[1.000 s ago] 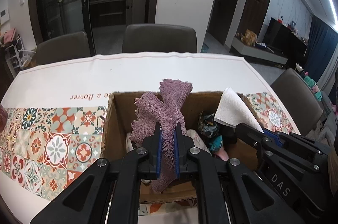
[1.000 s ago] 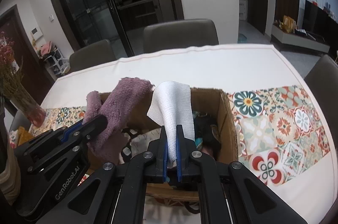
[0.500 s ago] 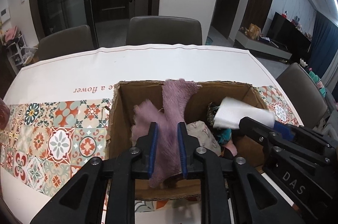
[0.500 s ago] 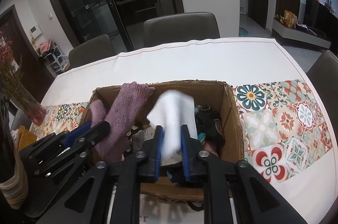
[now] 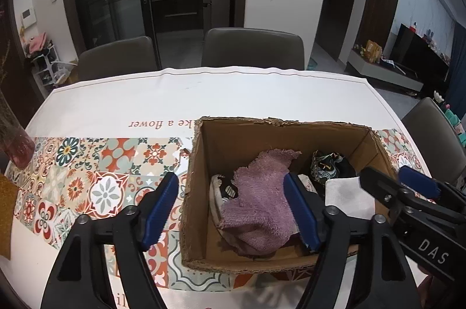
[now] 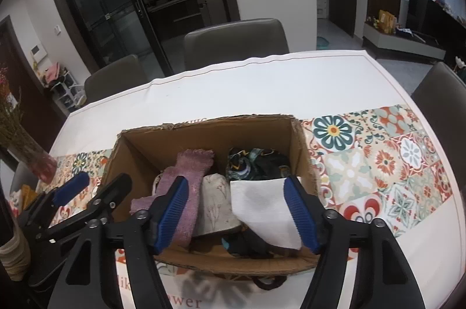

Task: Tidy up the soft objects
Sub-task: 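Open both tools to drop the towel and cloth into the box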

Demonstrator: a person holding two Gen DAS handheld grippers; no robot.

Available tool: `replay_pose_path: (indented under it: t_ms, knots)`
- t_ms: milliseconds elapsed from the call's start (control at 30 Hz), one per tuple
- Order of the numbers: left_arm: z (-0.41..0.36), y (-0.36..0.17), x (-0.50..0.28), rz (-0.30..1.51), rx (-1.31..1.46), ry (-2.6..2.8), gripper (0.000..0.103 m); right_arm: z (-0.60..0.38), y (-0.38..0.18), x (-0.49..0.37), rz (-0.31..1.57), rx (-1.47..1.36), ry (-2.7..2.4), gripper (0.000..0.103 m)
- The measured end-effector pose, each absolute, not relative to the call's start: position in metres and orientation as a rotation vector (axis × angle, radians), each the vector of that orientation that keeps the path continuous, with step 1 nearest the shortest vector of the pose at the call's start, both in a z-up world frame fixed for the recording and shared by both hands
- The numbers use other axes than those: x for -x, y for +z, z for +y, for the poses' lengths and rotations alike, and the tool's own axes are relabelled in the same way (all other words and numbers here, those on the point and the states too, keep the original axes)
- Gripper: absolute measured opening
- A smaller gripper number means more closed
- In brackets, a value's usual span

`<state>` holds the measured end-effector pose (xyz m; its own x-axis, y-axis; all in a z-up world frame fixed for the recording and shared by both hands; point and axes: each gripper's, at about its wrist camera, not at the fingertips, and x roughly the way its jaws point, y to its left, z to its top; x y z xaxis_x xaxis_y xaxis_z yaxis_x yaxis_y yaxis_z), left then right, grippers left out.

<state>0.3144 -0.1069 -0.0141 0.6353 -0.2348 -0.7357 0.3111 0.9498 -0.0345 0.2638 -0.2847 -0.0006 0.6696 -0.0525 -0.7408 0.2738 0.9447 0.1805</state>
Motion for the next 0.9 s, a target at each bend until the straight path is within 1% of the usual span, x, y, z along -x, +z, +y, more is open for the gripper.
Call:
replay_pose_path:
  t_ms: [67, 133, 233, 467, 900]
  knots:
    - [-0.106, -0.012, -0.312, 0.82, -0.106, -0.285, 0.089, -0.286, 0.002, -0.261, 0.81, -0.286, -0.204, 0.073]
    - [-0.104, -0.008, -0.307, 0.804, -0.109, -0.257, 0.091, -0.289, 0.005, -0.256, 0.797, -0.294, -0.226, 0.079]
    - [-0.102, -0.002, -0.3, 0.788, -0.116, -0.24, 0.095, -0.292, 0.012, -0.248, 0.775, -0.301, -0.25, 0.082]
    - [-0.099, 0.009, -0.28, 0.766, -0.114, -0.226, 0.1, -0.291, 0.021, -0.228, 0.753, -0.297, -0.267, 0.082]
    - [-0.095, 0.018, -0.235, 0.742, -0.107, -0.228, 0.1, -0.286, 0.03, -0.182, 0.722, -0.29, -0.281, 0.082]
